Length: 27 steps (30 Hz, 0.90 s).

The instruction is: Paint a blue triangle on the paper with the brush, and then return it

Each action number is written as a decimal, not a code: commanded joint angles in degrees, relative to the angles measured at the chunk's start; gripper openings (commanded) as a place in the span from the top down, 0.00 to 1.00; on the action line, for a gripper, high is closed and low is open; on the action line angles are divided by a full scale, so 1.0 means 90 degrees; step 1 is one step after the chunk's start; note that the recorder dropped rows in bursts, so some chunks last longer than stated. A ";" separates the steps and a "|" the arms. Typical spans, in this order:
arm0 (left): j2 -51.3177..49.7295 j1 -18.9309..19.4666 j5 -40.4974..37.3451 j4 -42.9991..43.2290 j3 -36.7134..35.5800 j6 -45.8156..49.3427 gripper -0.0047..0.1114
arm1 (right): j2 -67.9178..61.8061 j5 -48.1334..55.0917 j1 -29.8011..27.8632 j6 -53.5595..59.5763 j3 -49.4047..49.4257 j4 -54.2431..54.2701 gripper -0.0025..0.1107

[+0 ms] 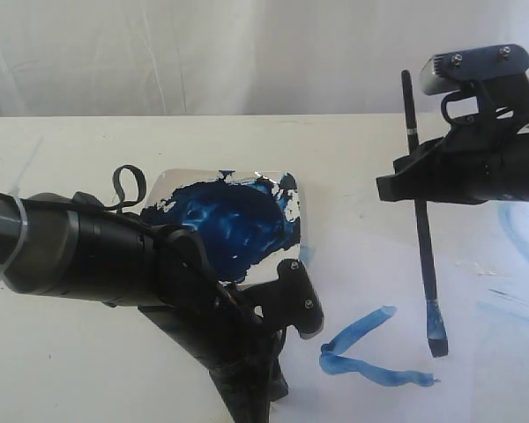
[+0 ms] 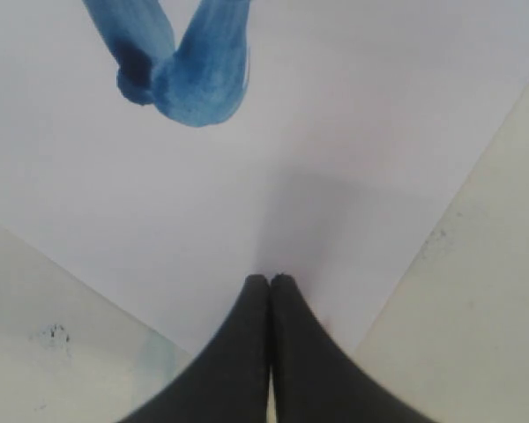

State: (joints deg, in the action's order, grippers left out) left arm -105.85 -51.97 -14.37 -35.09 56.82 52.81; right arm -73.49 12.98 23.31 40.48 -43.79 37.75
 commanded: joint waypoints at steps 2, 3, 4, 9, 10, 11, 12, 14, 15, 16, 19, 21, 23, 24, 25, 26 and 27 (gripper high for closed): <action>-0.0104 -0.0012 -0.0210 -0.0054 -0.0038 -0.0018 0.96 | 0.0002 -0.0850 0.0010 -0.0022 -0.0007 0.0609 0.98; -0.0104 -0.0012 -0.0210 -0.0054 -0.0038 -0.0018 0.96 | -0.0044 -0.0989 0.0010 -0.0022 -0.0007 0.0709 0.98; -0.0104 -0.0012 -0.0210 -0.0054 -0.0038 -0.0018 0.96 | -0.0096 -0.1101 0.0010 -0.0022 -0.0007 0.0722 0.98; -0.0104 -0.0012 -0.0210 -0.0054 -0.0038 -0.0018 0.96 | -0.0347 -0.1365 0.0020 -0.0022 -0.0019 0.1031 0.98; -0.0104 -0.0012 -0.0210 -0.0054 -0.0038 -0.0018 0.96 | -0.0385 -0.1442 0.0034 -0.0022 -0.0019 0.1064 0.98; -0.0104 -0.0012 -0.0210 -0.0054 -0.0038 -0.0018 0.96 | -0.0420 -0.1495 0.0072 -0.0022 -0.0019 0.1096 0.98; -0.0104 -0.0012 -0.0210 -0.0054 -0.0038 -0.0018 0.96 | -0.0451 -0.1600 0.0109 -0.0022 -0.0019 0.1116 0.98; -0.0104 -0.0012 -0.0210 -0.0054 -0.0038 -0.0018 0.96 | -0.0495 -0.1749 0.0198 -0.0022 -0.0045 0.1143 0.98; -0.0104 -0.0012 -0.0210 -0.0054 -0.0038 -0.0018 0.96 | -0.0540 -0.1780 0.0254 -0.0022 -0.0099 0.1160 0.98; -0.0104 -0.0012 -0.0210 -0.0054 -0.0038 -0.0018 0.96 | -0.0569 -0.1780 0.0289 -0.0022 -0.0150 0.1160 0.98; -0.0104 -0.0012 -0.0210 -0.0054 -0.0038 -0.0018 0.96 | -0.0725 -0.1808 0.0400 -0.0022 -0.0277 0.1160 0.98; -0.0104 -0.0012 -0.0210 -0.0054 -0.0038 -0.0018 0.96 | -0.0807 -0.1826 0.0400 -0.0022 -0.0336 0.1136 0.98; -0.0104 -0.0012 -0.0210 -0.0054 -0.0038 -0.0018 0.96 | -0.0867 -0.1915 0.0400 -0.0022 -0.0336 0.1136 0.98; -0.0104 -0.0012 -0.0210 -0.0054 -0.0038 -0.0018 0.96 | -0.0912 -0.1930 0.0400 -0.0022 -0.0336 0.1136 0.98; -0.0104 -0.0012 -0.0210 -0.0054 -0.0038 -0.0018 0.96 | -0.0926 -0.1930 0.0400 -0.0022 -0.0341 0.1136 0.98; -0.0104 -0.0012 -0.0210 -0.0054 -0.0038 -0.0018 0.96 | -0.0958 -0.1905 0.0400 -0.0022 -0.0341 0.1136 0.98; -0.0104 -0.0012 -0.0210 -0.0054 -0.0038 -0.0018 0.96 | -0.0985 -0.1872 0.0400 -0.0022 -0.0341 0.1136 0.98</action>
State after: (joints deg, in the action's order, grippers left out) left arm -105.85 -51.97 -14.37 -35.09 56.82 52.81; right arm -81.80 -3.40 26.82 40.48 -46.37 47.79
